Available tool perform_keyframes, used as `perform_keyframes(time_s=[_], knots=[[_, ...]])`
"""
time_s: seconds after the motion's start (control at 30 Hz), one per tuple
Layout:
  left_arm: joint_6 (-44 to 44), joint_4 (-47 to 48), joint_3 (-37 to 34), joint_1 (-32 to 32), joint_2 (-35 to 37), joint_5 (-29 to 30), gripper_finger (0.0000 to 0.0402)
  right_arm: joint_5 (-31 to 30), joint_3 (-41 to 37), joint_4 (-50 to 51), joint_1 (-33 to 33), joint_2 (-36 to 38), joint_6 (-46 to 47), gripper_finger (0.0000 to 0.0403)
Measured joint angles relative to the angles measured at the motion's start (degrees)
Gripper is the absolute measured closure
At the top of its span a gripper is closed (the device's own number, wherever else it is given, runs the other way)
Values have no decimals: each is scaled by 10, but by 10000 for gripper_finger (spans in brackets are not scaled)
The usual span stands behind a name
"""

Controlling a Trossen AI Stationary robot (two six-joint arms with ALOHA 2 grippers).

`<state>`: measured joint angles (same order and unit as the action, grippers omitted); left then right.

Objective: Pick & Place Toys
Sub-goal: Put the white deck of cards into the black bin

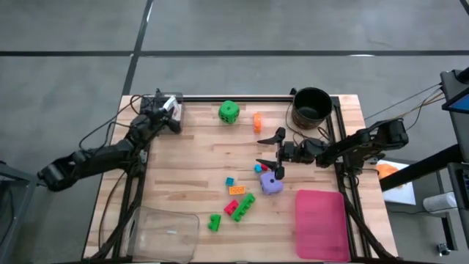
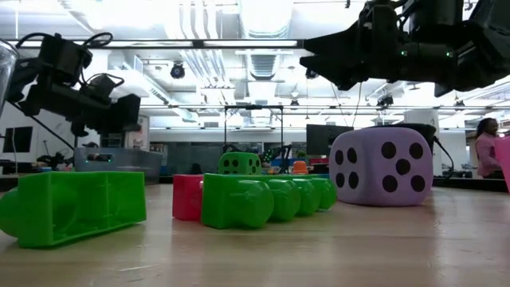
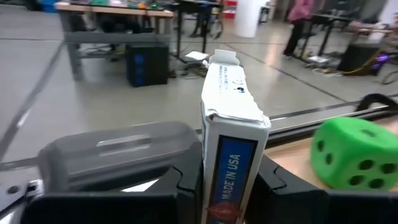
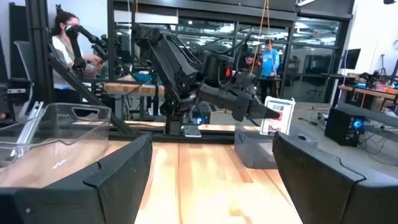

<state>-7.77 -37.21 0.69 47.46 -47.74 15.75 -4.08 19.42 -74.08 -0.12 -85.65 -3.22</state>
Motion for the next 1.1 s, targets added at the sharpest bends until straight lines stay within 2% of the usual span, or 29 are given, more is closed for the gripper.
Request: perform_keyframes(time_s=[0.13,0.47,0.53,0.7,0.83,0.97,1.1], knots=[[0,0,0,0,-19,25,340,0,0,0,0,2,0,72],[2,2,0,0,-57,44,337,0,0,5,0,2,0,72],[2,2,0,0,-60,44,315,0,0,5,0,2,0,72],[0,1,0,0,-60,44,224,0,0,5,0,2,0,72],[0,-2,0,0,-60,44,168,0,0,5,0,2,0,72],[2,-12,1,0,-59,37,133,0,0,5,0,2,0,72],[5,-17,1,0,-48,34,118,0,0,5,0,2,0,72]])
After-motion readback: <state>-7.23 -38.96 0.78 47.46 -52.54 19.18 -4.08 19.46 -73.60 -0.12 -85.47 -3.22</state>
